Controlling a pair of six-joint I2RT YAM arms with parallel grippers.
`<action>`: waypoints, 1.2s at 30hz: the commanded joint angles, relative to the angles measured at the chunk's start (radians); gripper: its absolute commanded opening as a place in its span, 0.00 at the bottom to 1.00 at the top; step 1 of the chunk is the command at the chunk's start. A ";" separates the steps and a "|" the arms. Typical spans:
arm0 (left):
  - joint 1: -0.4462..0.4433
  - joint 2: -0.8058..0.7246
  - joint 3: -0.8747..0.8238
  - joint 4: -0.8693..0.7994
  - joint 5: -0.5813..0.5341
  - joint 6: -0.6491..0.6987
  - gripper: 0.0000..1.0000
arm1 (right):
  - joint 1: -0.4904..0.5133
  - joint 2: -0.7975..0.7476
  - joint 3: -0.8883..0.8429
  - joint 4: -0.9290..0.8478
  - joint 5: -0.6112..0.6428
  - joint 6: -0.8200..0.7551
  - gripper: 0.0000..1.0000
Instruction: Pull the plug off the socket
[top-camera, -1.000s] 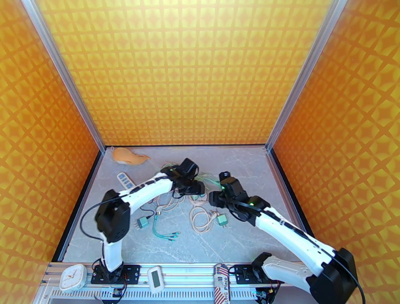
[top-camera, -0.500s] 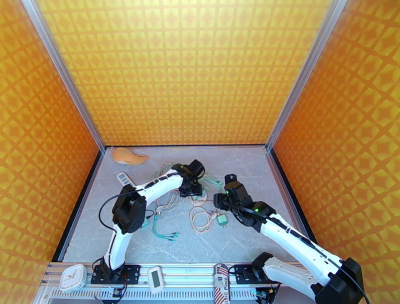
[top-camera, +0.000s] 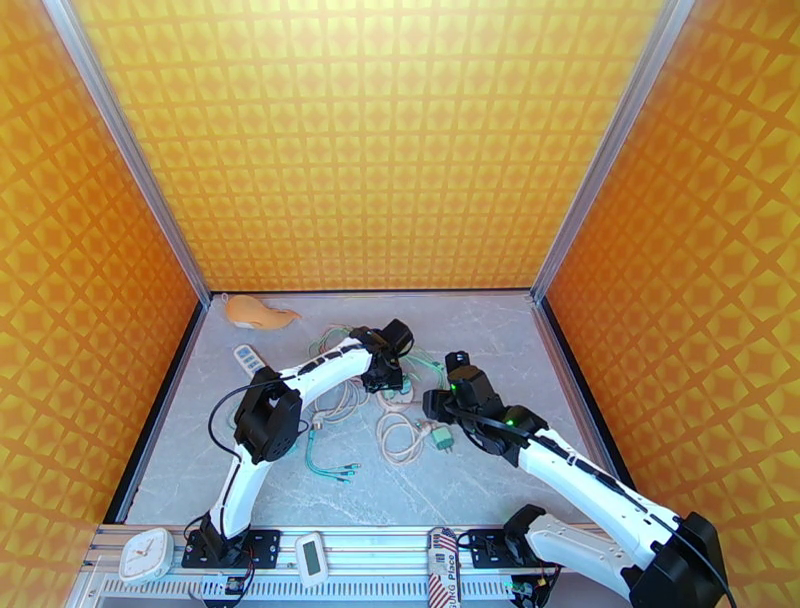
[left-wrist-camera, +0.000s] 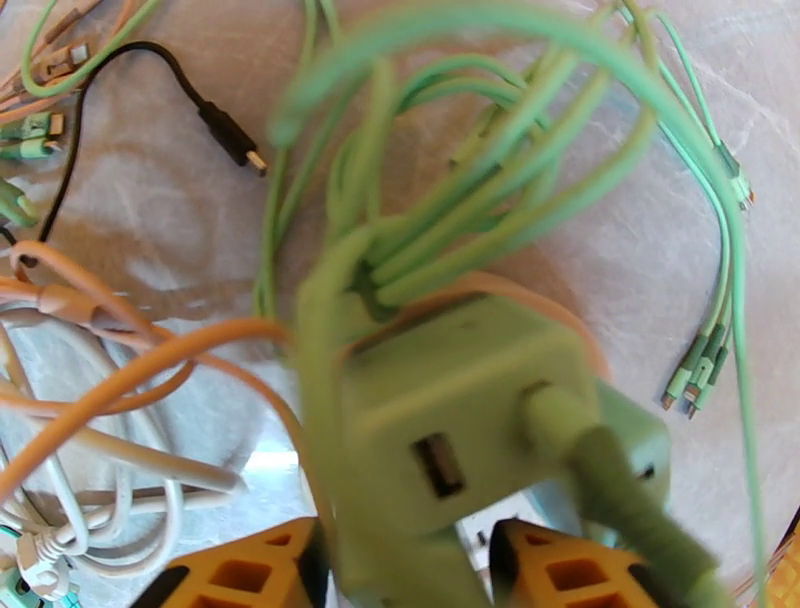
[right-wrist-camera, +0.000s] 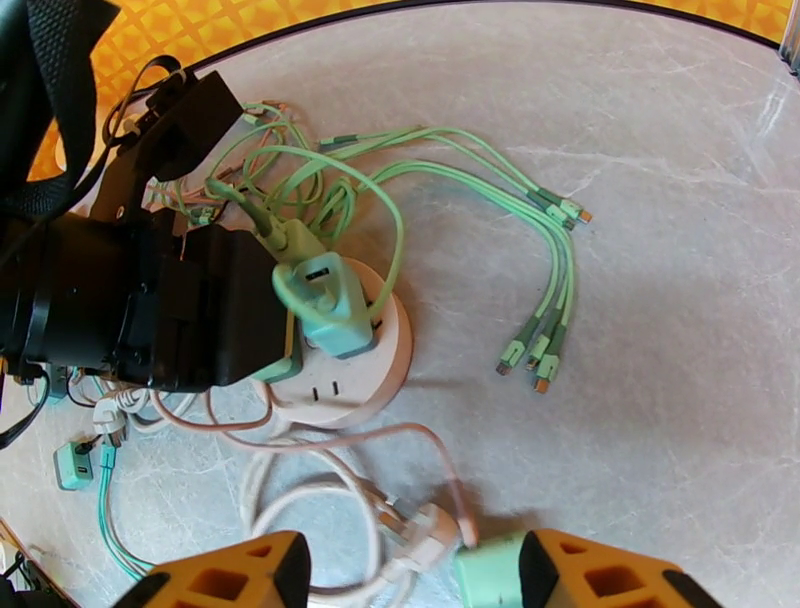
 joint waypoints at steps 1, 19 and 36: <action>0.010 -0.010 -0.038 -0.042 -0.061 0.071 0.38 | -0.008 0.017 0.035 0.034 -0.023 -0.013 0.60; 0.012 -0.136 -0.226 0.042 -0.030 0.304 0.36 | -0.122 0.413 0.223 0.151 -0.462 0.019 0.58; 0.011 -0.134 -0.233 0.060 -0.003 0.285 0.37 | -0.152 0.567 0.183 0.198 -0.564 0.060 0.54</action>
